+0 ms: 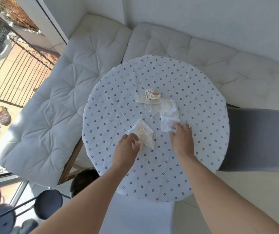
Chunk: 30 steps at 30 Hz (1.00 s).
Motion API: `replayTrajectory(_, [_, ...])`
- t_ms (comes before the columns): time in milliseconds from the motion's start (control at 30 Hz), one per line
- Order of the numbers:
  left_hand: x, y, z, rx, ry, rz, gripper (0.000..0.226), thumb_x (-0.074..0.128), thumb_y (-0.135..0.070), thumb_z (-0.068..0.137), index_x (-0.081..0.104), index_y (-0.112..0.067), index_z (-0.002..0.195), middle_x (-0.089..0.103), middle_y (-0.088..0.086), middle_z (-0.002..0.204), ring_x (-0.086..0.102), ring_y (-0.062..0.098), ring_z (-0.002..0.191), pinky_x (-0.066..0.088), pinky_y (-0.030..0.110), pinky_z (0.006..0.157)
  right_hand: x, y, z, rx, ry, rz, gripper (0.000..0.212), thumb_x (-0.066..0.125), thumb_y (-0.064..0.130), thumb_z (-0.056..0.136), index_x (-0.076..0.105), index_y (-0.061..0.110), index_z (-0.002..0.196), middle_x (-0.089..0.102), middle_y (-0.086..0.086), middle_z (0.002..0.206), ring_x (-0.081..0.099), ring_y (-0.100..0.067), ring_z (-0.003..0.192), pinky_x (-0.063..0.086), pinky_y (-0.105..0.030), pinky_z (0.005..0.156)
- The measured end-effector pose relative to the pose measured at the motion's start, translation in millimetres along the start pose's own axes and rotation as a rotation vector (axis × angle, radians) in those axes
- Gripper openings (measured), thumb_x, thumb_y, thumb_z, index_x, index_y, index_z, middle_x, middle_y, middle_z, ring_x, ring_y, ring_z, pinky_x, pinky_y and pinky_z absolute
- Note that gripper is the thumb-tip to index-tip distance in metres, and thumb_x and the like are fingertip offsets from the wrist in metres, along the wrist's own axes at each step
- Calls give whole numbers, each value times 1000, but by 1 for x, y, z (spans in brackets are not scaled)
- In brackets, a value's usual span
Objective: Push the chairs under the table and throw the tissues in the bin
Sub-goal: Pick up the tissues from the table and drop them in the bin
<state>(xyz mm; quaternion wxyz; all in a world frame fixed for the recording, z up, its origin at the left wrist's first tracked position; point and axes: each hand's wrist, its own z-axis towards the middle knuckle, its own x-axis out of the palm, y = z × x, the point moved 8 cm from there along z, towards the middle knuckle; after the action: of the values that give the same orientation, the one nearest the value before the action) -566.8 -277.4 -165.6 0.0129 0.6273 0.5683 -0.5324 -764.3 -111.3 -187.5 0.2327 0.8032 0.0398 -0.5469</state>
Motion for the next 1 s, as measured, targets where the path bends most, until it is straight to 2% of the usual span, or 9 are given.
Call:
replayTrajectory(67, [0, 3, 2, 15, -7, -4, 9, 69, -30, 95, 62, -29, 100, 62, -8, 99, 68, 15, 84, 62, 41, 71, -2, -1, 0, -19, -12, 16, 8, 71, 21, 98, 64, 21, 97, 55, -2, 103, 53, -25, 96, 57, -46, 75])
replayTrajectory(167, [-3, 7, -4, 25, -5, -38, 10, 71, -27, 94, 63, -29, 97, 63, -11, 97, 66, 10, 82, 62, 40, 72, -6, -2, -5, -16, -11, 42, 10, 71, 21, 97, 62, 19, 92, 54, 1, 94, 53, -24, 93, 56, -44, 67])
replayTrajectory(267, [-12, 10, -16, 43, -13, -78, 10, 73, -30, 93, 63, -31, 95, 66, -14, 98, 66, 4, 81, 61, 35, 68, -10, -3, -18, 6, -15, 64, 12, 69, 21, 95, 60, 17, 90, 59, -1, 94, 55, -24, 92, 54, -42, 62])
replayTrajectory(367, [-22, 17, -30, 70, -18, -115, 13, 76, -31, 92, 63, -33, 94, 66, -15, 98, 64, 3, 86, 57, 26, 71, -14, -2, -38, 30, -2, 108, 11, 69, 22, 96, 59, 17, 93, 62, 1, 96, 59, -23, 91, 57, -45, 68])
replayTrajectory(467, [-34, 26, -47, 70, -11, -145, 14, 78, -32, 92, 64, -33, 93, 67, -15, 97, 64, 4, 88, 54, 22, 73, -19, 4, -64, 38, 18, 140, 10, 68, 24, 97, 60, 18, 95, 63, 3, 97, 60, -21, 88, 57, -43, 67])
replayTrajectory(600, [-53, 40, -71, 67, -14, -191, 15, 78, -31, 91, 64, -35, 92, 69, -14, 97, 64, 3, 92, 55, 22, 73, -31, 17, -98, 26, -41, 187, 11, 69, 23, 96, 58, 23, 93, 63, 7, 95, 61, -19, 84, 57, -43, 64])
replayTrajectory(733, [-81, 50, -95, 79, -28, -206, 14, 78, -35, 91, 64, -36, 90, 70, -15, 96, 65, 2, 91, 48, 15, 71, -50, 39, -128, 2, -107, 223, 12, 69, 23, 96, 57, 26, 95, 63, 11, 95, 59, -17, 83, 55, -39, 64])
replayTrajectory(867, [-109, 67, -119, 107, -39, -195, 16, 78, -35, 90, 63, -36, 90, 70, -14, 96, 66, 3, 88, 48, 15, 69, -60, 71, -163, -45, -132, 234, 13, 69, 23, 96, 57, 27, 95, 63, 14, 96, 59, -14, 84, 54, -36, 65])
replayTrajectory(1000, [-141, 105, -151, 98, -55, -167, 15, 78, -33, 89, 63, -35, 91, 70, -14, 91, 66, 2, 86, 54, 24, 73, -52, 117, -212, -95, -117, 261, 12, 68, 24, 96, 57, 28, 96, 63, 15, 96, 62, -15, 84, 55, -38, 65])
